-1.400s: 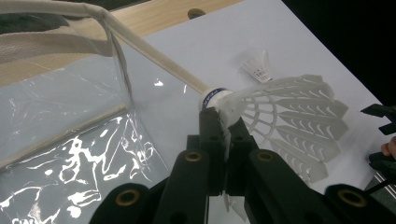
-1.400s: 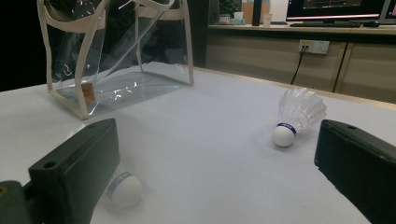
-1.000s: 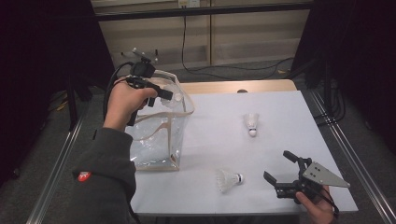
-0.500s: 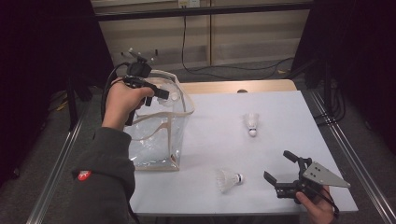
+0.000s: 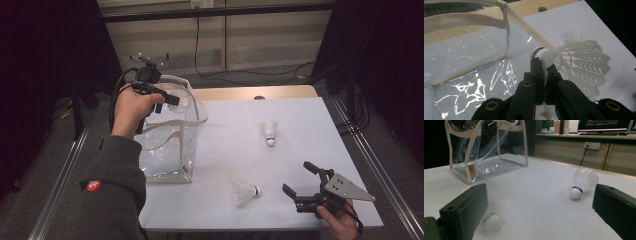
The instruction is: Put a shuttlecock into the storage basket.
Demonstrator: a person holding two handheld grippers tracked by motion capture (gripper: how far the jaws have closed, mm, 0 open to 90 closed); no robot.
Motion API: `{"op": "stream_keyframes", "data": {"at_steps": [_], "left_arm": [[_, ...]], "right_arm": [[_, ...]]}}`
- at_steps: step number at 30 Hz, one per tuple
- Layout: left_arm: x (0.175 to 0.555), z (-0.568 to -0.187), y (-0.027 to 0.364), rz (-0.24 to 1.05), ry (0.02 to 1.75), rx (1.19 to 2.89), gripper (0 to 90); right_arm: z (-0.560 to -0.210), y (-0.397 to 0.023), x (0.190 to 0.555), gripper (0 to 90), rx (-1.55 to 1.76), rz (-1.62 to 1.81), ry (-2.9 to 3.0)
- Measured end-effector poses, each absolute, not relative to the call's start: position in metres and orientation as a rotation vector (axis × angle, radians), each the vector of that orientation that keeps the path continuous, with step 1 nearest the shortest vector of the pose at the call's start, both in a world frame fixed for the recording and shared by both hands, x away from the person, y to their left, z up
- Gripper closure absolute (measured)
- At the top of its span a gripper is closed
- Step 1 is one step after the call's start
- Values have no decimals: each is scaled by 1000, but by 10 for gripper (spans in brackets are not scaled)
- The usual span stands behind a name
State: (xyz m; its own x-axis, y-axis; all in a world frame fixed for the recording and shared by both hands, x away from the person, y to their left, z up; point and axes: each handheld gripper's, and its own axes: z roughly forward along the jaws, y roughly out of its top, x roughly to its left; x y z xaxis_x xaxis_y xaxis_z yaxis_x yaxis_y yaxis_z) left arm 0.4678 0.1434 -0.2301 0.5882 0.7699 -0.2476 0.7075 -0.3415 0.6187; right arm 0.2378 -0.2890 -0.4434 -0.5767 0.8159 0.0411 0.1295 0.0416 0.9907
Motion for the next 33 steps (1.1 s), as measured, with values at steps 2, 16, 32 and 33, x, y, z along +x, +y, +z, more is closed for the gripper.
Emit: {"op": "stream_keyframes", "data": {"at_steps": [2, 16, 32, 33], "left_arm": [[469, -231, 144, 113, 1172, 2111, 890], [474, -234, 146, 111, 1198, 2100, 893], [479, -241, 148, 114, 1227, 2096, 892], [479, -242, 149, 115, 1226, 2097, 892]], "right_arm": [[-443, -289, 238, 0, 953, 1581, 1764], [-443, -289, 238, 0, 951, 1583, 1764], [-443, -289, 237, 0, 950, 1581, 1766], [-443, -289, 237, 0, 951, 1581, 1766]]}}
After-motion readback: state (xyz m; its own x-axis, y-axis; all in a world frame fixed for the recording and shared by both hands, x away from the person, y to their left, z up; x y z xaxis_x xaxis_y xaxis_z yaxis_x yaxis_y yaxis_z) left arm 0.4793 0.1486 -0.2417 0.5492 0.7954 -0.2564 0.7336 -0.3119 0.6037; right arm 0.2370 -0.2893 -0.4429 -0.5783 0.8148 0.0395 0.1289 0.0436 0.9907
